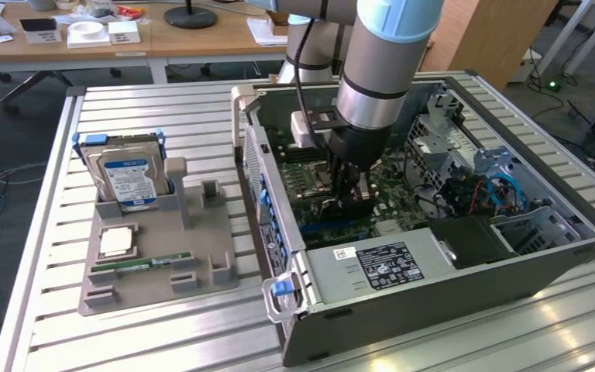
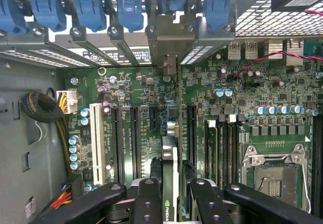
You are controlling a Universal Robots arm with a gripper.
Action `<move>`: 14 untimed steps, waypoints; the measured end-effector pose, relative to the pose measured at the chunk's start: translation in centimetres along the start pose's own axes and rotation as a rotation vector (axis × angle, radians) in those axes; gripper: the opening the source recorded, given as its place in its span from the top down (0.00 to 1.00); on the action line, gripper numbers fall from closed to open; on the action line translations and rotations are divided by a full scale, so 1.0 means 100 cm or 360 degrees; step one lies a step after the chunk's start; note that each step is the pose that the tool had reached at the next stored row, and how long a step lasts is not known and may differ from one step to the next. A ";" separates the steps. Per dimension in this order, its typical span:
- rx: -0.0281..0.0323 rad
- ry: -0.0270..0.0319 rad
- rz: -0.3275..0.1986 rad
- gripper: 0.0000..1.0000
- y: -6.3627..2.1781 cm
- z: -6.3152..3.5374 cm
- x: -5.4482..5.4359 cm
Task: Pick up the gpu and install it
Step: 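Insert the gpu into the slot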
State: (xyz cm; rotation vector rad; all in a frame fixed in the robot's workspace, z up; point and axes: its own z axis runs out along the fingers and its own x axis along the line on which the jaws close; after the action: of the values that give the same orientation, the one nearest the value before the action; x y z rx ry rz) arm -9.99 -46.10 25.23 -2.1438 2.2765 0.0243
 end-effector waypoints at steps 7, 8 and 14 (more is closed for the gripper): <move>0.00001 -0.00005 0.0000 0.73 0.0000 0.0003 0.000; 0.00001 -0.00005 0.0000 0.73 0.0000 0.0004 0.000; 0.00001 -0.00004 0.0000 0.73 0.0000 0.0003 0.000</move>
State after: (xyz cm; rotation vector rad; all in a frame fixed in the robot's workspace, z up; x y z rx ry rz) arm -9.99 -46.10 25.20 -2.1437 2.2763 0.0245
